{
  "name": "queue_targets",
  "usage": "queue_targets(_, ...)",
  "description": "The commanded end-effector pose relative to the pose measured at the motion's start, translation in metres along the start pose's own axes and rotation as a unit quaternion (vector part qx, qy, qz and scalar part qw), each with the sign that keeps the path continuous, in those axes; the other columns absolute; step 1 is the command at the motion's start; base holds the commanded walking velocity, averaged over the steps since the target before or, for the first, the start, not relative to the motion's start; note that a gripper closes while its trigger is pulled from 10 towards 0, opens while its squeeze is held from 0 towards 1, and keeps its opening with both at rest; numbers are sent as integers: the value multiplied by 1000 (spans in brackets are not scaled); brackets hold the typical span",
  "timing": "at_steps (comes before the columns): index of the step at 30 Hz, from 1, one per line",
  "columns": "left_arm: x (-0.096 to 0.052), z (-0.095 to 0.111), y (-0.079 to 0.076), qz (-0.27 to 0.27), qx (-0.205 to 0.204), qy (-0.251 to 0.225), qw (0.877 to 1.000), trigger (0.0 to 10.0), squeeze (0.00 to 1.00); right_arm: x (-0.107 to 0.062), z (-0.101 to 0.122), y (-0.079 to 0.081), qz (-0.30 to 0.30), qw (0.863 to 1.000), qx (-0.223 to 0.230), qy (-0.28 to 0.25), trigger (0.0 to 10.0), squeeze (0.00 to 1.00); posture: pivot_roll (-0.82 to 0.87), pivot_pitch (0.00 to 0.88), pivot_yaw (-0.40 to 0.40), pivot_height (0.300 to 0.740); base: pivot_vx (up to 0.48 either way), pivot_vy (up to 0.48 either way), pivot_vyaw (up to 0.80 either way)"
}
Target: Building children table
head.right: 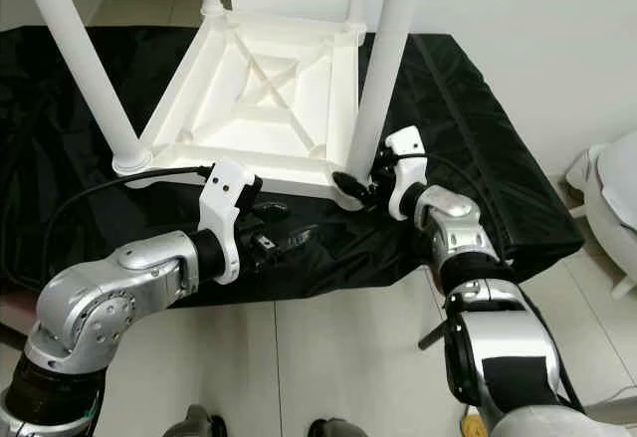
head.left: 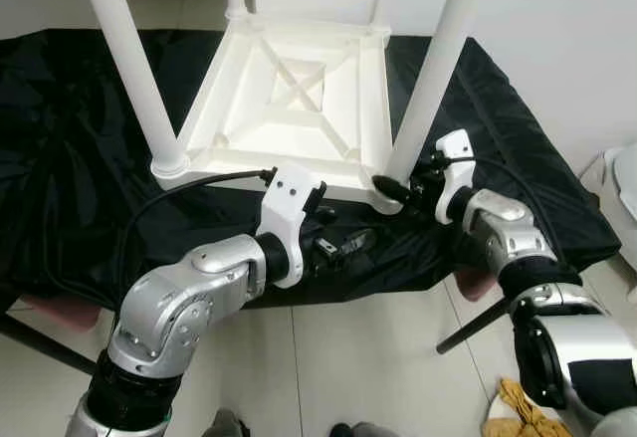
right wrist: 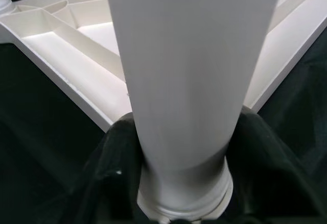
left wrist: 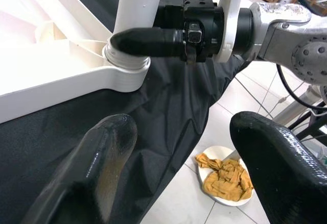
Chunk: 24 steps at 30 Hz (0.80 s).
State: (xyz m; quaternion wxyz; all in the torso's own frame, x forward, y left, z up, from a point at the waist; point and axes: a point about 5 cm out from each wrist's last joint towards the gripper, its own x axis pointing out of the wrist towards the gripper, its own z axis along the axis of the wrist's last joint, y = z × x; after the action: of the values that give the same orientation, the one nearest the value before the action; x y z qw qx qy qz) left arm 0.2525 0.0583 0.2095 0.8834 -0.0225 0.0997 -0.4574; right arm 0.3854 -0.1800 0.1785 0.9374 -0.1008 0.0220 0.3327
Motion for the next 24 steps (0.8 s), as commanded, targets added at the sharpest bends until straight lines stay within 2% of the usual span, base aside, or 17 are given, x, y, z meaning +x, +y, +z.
queue_targets(1,1,-2,-4,-8,5,3,1000,10000,0,-1,-11,1,-1,1000,3,30,0,0,11,111,-34,740,0,0,0)
queue_targets(11,0,-3,-5,-10,5,5,1000,10000,0,-3,-23,6,2,999,28,34,0,0,8,117,-31,740,0,0,0)
queue_targets(14,-1,-3,-5,-11,5,8,1000,10000,0,-2,-25,9,-23,999,47,9,0,0,9,118,-31,740,0,0,0)
queue_targets(22,-1,-4,-5,-15,6,10,1000,10000,0,4,-26,16,-67,995,70,-16,0,0,6,118,-28,740,0,0,0)
queue_targets(24,-1,-4,-6,-16,7,12,1000,10000,0,6,-26,19,-103,991,82,-26,0,0,7,118,-28,740,0,0,0)
